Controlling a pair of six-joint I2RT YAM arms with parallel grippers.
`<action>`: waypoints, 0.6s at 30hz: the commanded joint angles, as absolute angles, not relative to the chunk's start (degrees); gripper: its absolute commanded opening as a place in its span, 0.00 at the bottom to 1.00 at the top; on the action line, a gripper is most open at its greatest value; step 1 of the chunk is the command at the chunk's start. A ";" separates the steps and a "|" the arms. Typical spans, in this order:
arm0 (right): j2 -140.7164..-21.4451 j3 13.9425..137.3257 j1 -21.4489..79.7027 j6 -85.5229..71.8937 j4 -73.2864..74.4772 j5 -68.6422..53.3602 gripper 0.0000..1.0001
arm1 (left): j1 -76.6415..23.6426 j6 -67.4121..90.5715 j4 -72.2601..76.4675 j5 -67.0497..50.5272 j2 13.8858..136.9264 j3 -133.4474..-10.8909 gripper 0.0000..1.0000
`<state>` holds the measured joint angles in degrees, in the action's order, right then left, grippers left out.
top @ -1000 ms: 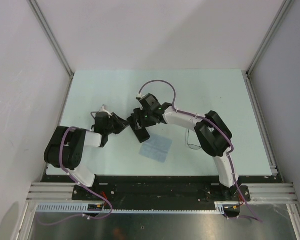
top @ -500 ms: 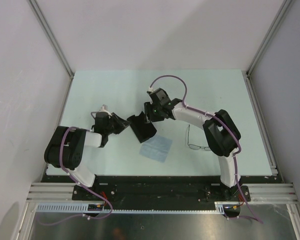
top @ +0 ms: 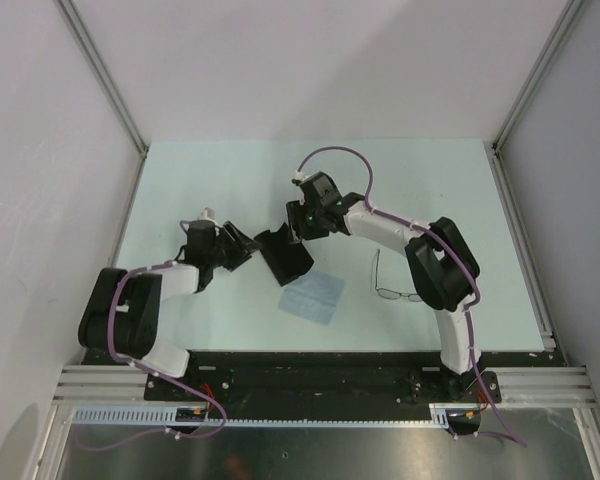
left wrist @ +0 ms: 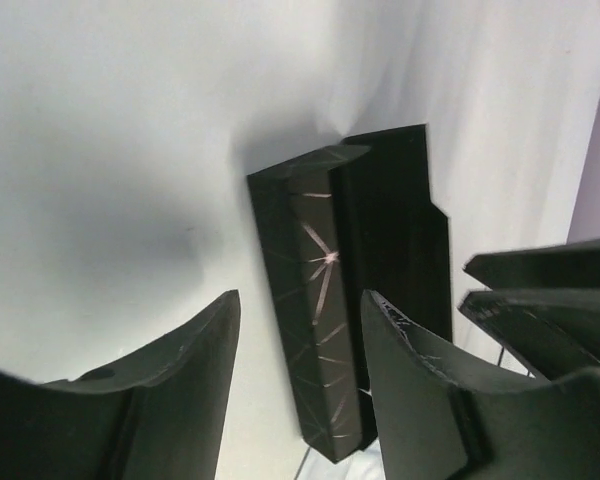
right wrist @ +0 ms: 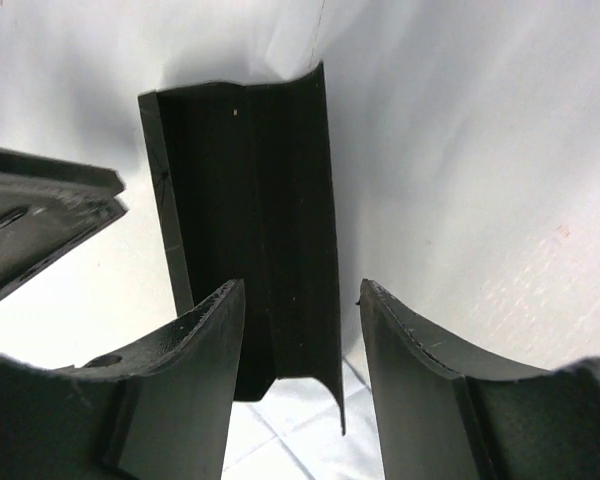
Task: Organize the sunglasses
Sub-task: Open the sunglasses case at the center of the board, then pick up the opened sunglasses case with the sunglasses.
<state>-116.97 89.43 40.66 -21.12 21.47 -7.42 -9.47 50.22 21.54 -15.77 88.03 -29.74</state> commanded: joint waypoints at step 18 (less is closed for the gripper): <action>-125.24 100.46 36.91 -12.74 29.00 -21.62 0.21 | -9.49 39.03 -5.18 -13.97 64.78 -38.93 0.65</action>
